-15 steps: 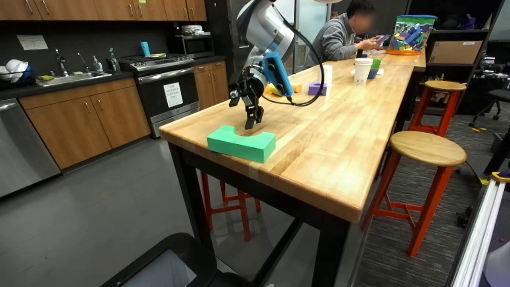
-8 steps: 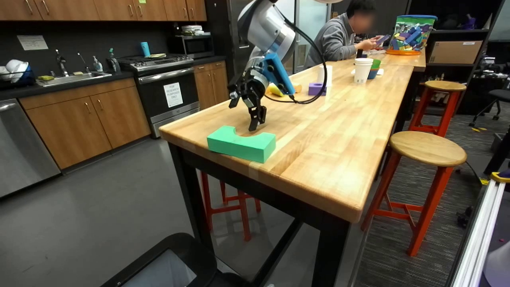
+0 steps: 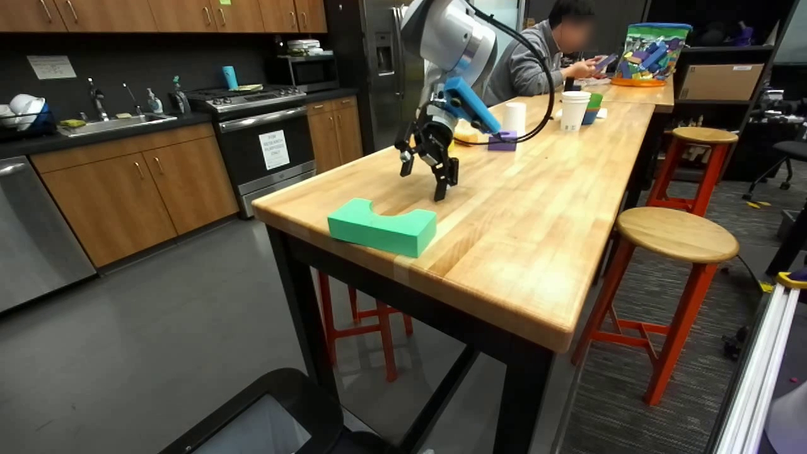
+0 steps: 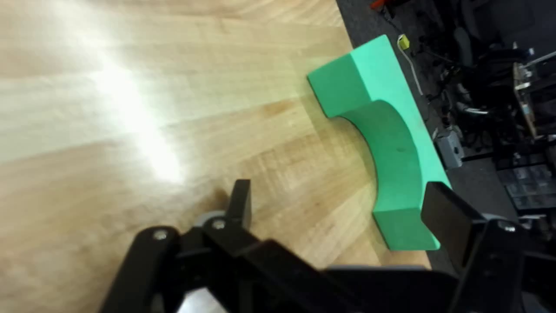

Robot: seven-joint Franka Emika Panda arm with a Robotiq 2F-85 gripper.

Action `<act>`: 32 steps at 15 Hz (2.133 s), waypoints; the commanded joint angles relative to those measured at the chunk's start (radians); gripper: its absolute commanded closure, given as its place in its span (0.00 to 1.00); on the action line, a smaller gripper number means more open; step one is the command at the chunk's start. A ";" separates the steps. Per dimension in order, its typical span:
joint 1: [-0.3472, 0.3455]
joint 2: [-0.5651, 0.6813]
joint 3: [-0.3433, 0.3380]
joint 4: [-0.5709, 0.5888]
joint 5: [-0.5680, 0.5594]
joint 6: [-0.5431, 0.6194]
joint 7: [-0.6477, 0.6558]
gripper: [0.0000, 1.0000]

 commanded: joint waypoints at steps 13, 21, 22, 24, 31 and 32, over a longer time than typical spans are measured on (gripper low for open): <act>-0.002 -0.499 -0.069 -0.451 -0.313 0.213 0.021 0.00; 0.000 -0.483 -0.070 -0.439 -0.315 0.218 0.030 0.00; -0.003 -0.495 -0.081 -0.464 -0.357 0.229 0.041 0.00; -0.011 -0.519 -0.102 -0.514 -0.436 0.254 0.039 0.00; -0.074 -0.565 -0.184 -0.660 -0.671 0.354 0.021 0.00; -0.084 -0.569 -0.193 -0.673 -0.681 0.366 0.012 0.00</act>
